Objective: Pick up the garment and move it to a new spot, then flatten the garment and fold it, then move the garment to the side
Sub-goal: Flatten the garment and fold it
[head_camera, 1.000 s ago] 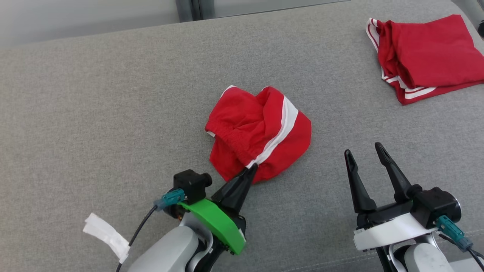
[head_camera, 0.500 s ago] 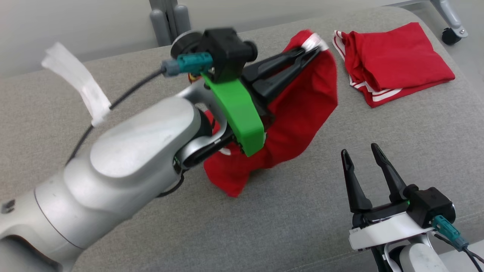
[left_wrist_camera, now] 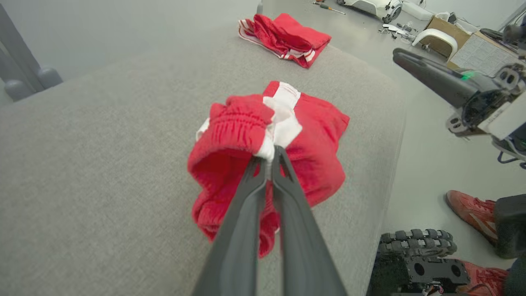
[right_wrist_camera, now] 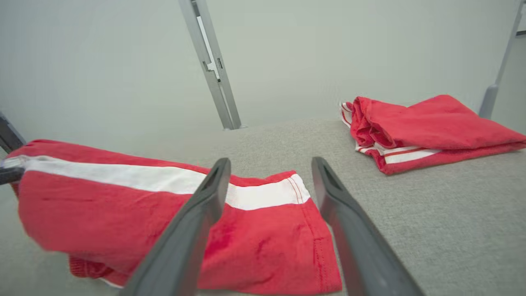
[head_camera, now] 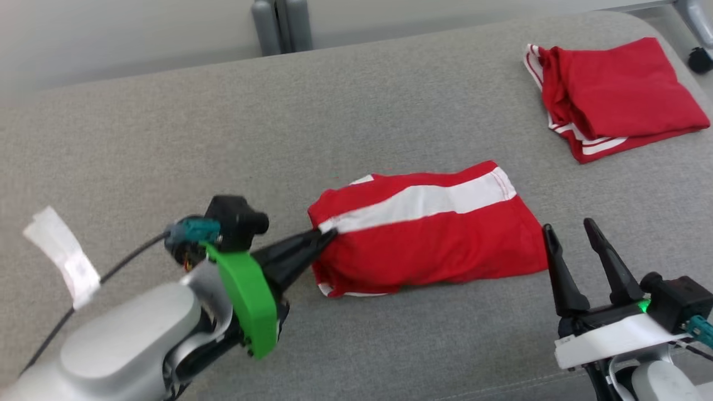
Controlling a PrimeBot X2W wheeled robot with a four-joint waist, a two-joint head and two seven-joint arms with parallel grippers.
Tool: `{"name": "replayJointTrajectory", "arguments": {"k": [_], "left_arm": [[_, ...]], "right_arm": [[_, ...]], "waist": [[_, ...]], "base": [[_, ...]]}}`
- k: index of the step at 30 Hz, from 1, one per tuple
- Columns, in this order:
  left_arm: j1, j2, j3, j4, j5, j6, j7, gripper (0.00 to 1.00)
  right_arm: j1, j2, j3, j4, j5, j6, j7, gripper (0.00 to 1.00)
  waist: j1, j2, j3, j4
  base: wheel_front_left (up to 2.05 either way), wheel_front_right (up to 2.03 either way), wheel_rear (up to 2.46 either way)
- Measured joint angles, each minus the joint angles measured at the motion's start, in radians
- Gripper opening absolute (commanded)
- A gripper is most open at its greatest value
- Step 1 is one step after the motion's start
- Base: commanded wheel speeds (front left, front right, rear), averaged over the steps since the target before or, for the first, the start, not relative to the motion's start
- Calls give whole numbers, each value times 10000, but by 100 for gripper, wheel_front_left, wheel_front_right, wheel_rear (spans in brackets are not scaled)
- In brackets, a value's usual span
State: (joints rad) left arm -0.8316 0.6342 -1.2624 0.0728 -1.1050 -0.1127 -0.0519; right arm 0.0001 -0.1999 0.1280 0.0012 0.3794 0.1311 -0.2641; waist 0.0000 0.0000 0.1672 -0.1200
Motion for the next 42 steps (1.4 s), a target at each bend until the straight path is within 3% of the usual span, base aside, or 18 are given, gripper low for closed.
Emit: {"name": "replayJointTrajectory", "arguments": {"k": [4,9,13,18,27,29,30,31,37,42], "left_arm": [[1079,267,-58,169,4,176,-476,0],[1577,278,-56,550,-42,238,-959,0],[1664,155,-54,876,-40,198,-1127,0],[1669,-59,-56,1101,-25,146,-1254,0],[1657,-272,-67,1346,86,17,-1419,0],[1656,-303,-71,1390,109,-12,-1432,0],[1655,-334,-71,1409,113,-13,-1442,0],[1655,-357,-73,1432,132,-17,-1444,0],[1661,-464,-75,1546,207,-33,-1605,0],[1633,-374,228,1151,219,-59,-1755,0]], "right_arm": [[-428,-989,372,660,1296,-2,-2,100],[-1791,-3045,2052,2364,2416,0,270,100],[-3154,-3923,3122,3235,3173,-2,989,100],[-4000,-4079,4251,3983,4376,0,1553,100],[-5170,-3910,6032,5350,5384,-2,1287,100],[-5416,-3917,6399,5582,5438,-2,1164,46],[-5553,-3933,6600,5714,5450,-2,1074,9],[-5647,-3931,6725,5799,5492,-2,1011,0],[-6005,-4044,7647,6055,5728,0,414,0],[-6170,-4748,7513,5593,5889,0,84,0]], "waist": [[0,0,287,393],[0,0,607,980],[0,0,764,1409],[0,0,867,1800],[0,0,1147,2154],[0,1,1202,2201],[0,0,1225,2226],[0,0,1238,2244],[0,0,1075,2224],[0,0,779,2085]], "base": [[0,0,0],[0,0,0],[0,0,0],[0,0,0],[0,0,0],[0,0,0],[0,0,0],[0,0,0],[0,0,0],[0,0,0]]}}
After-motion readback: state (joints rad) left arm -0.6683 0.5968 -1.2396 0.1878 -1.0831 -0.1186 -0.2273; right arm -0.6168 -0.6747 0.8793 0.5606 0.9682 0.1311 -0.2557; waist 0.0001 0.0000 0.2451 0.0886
